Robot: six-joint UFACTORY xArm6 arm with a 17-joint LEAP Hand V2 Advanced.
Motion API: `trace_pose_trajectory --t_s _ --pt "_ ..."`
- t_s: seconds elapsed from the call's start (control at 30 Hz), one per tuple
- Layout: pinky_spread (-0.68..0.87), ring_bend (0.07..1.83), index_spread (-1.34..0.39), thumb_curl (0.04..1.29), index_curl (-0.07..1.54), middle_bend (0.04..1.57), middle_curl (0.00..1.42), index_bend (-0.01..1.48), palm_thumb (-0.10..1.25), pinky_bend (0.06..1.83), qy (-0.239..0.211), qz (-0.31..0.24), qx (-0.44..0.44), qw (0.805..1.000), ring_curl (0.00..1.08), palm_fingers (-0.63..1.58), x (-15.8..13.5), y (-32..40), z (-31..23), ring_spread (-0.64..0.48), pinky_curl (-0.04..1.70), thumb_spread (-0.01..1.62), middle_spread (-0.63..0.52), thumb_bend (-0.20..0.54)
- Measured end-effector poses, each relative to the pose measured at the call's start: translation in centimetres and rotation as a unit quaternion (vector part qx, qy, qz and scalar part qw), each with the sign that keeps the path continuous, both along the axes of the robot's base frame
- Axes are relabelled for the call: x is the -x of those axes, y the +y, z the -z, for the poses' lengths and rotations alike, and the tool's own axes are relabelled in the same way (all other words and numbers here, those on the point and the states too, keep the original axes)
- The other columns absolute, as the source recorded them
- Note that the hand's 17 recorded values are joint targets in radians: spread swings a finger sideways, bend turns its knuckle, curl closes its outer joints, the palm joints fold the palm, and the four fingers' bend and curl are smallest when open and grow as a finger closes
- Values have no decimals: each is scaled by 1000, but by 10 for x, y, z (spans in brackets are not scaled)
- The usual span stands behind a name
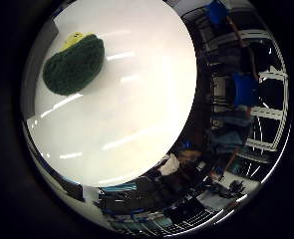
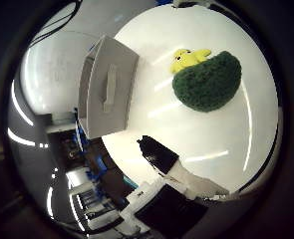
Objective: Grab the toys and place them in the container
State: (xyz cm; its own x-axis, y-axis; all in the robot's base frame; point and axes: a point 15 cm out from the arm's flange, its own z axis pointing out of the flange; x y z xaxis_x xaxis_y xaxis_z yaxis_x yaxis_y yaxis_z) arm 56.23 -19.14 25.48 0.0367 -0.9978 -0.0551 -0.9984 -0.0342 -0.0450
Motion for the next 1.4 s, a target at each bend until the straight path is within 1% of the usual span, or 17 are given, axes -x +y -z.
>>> trace_pose_trajectory --t_s 0.23,0.47,0.63,0.7,0.77,0.83,0.9,0.93,0.97,1.0,1.07,1.1,1.13,1.2,1.3,1.37,1.4 --pt "450 280 -284 296 286 194 322 156 471 373 10 -4 -3 1000 233 231 -12 4 37 180 293 1031 36 -25" --pt "447 294 -291 298 281 202 325 159 481 388 24 -12 -8 1000 239 227 -16 20 59 179 292 1029 32 -25" --pt "453 353 -284 298 266 242 339 148 500 403 35 -20 -10 999 248 294 -16 30 67 174 288 1031 10 -22" --pt "436 392 -275 300 262 282 351 154 512 407 38 -22 -11 999 253 358 -15 33 68 150 283 1030 -19 -22" --pt "413 445 -276 300 258 335 367 154 519 413 42 -26 -12 999 258 441 -15 39 70 97 276 1031 -60 -24" --pt "246 607 -293 303 252 471 416 160 532 409 52 -31 -13 998 291 684 -13 46 76 -51 254 1033 -152 -22" --pt "-19 779 -319 304 243 577 474 153 547 561 57 -31 -11 998 353 925 -12 46 79 -187 276 1034 -227 -19" --pt "-109 820 -331 305 238 614 493 157 549 621 58 -31 -12 998 364 1051 -11 47 80 -216 287 1034 -240 -21" --pt "-260 894 -351 305 277 658 539 205 559 712 58 -31 -12 998 420 1126 -11 47 80 -262 337 1040 -268 -20" --pt "-343 927 -366 305 303 689 569 225 564 777 61 -31 -13 998 445 1126 -10 46 80 -283 367 1043 -286 -20" --pt "-412 988 -388 304 353 756 623 297 579 865 60 -29 -14 998 482 1180 -8 44 75 -300 410 1054 -300 -19" --pt "-417 1047 -404 306 416 820 670 416 596 950 57 -28 -14 998 515 1219 -7 43 69 -301 453 1061 -305 -16" --pt "-407 1080 -414 307 461 856 698 500 609 1004 56 -27 -14 998 535 1232 -6 42 65 -299 483 1070 -306 -15" --pt "-366 1180 -409 306 586 962 781 692 649 1152 47 -26 -15 998 591 1190 -6 43 50 -287 568 1095 -304 -11" --pt "-310 1275 -386 307 709 1056 867 885 699 1270 27 -22 -14 999 652 1130 -5 40 22 -276 654 1119 -297 -9" --pt "-278 1309 -357 311 771 1117 912 970 745 1312 18 -19 -17 1000 683 1102 -2 41 4 -269 701 1140 -286 -5" --pt "-262 1328 -337 322 800 1157 934 1009 804 1327 17 -19 -20 999 703 1090 2 44 -5 -266 732 1158 -275 9"
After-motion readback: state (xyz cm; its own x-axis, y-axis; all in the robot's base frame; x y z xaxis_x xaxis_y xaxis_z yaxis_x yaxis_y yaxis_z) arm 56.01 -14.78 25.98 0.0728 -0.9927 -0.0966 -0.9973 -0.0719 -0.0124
